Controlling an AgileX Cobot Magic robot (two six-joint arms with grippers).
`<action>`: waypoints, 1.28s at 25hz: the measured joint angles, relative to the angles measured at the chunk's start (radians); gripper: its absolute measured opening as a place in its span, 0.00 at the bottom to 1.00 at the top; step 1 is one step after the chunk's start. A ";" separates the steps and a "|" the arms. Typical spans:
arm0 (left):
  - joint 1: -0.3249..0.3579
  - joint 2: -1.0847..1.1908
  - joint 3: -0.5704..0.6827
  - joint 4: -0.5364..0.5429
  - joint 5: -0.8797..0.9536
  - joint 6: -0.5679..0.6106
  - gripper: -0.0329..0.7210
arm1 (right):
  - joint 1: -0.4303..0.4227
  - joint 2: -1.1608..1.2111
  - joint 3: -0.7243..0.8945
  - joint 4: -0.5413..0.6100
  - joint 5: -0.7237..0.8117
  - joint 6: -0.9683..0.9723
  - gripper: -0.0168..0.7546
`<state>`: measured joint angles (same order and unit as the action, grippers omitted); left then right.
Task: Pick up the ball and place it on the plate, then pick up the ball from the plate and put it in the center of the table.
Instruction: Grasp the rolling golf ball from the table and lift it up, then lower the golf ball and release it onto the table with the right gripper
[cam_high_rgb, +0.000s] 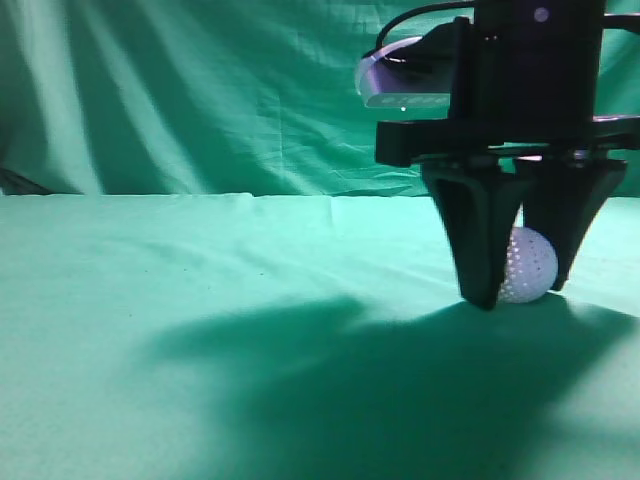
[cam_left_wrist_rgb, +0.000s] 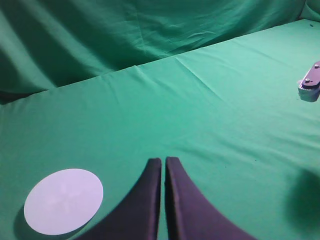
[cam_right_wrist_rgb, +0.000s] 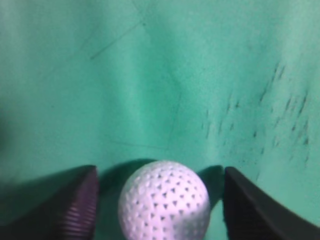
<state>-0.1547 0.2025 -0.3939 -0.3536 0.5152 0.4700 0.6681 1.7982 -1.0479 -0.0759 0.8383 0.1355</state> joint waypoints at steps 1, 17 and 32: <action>0.000 0.000 0.000 0.000 0.000 0.000 0.04 | 0.000 0.000 0.000 0.000 0.002 0.000 0.48; 0.000 0.000 0.000 0.000 0.000 0.000 0.04 | 0.000 0.060 -0.472 0.020 0.112 -0.083 0.43; 0.000 0.000 0.000 0.000 0.000 0.000 0.04 | 0.109 0.511 -0.947 0.128 0.190 -0.224 0.43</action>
<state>-0.1547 0.2025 -0.3939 -0.3536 0.5152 0.4700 0.7769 2.3097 -1.9944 0.0517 1.0280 -0.0883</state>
